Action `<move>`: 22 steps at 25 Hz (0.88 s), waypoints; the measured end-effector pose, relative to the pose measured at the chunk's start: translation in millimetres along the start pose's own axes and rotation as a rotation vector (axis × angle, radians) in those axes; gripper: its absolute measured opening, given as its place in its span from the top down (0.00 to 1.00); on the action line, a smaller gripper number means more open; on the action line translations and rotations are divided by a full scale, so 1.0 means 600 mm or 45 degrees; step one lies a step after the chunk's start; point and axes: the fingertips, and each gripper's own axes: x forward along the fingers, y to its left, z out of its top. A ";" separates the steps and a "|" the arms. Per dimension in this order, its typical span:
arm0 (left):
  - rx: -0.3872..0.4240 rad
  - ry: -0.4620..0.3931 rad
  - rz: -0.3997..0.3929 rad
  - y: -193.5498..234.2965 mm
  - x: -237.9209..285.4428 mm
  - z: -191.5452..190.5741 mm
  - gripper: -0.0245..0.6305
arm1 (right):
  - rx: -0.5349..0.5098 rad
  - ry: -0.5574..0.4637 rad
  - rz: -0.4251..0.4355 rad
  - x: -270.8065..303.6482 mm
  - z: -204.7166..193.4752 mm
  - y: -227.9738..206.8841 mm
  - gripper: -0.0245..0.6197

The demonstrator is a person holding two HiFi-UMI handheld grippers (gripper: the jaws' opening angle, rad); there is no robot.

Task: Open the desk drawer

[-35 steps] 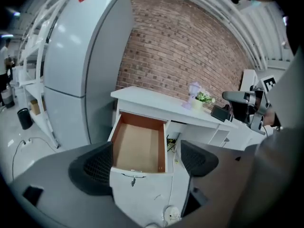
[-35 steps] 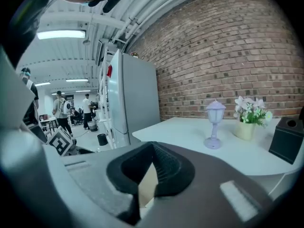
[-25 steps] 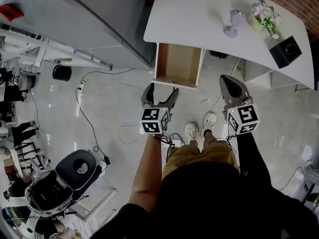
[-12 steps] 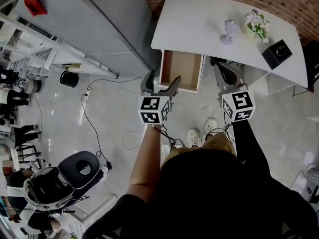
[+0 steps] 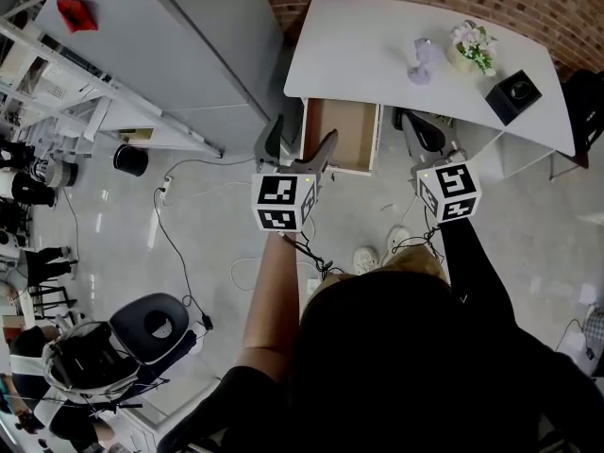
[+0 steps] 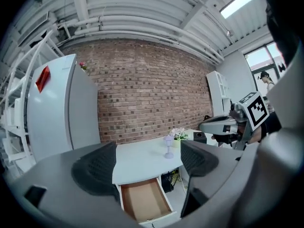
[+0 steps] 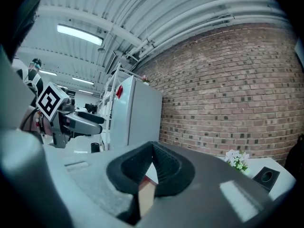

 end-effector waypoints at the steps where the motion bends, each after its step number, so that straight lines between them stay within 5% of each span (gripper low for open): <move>1: 0.028 -0.009 0.002 0.000 -0.003 0.011 0.31 | 0.000 -0.007 0.001 -0.002 0.003 -0.001 0.96; 16: 0.057 -0.067 0.010 -0.011 -0.017 0.024 0.33 | -0.015 -0.048 0.028 -0.023 0.011 0.018 0.96; 20: 0.056 -0.095 0.089 0.004 -0.024 0.024 0.65 | -0.010 -0.054 0.026 -0.019 0.009 0.022 0.96; 22: 0.048 -0.102 0.106 0.011 -0.025 0.024 0.72 | -0.012 -0.056 0.029 -0.015 0.009 0.024 0.96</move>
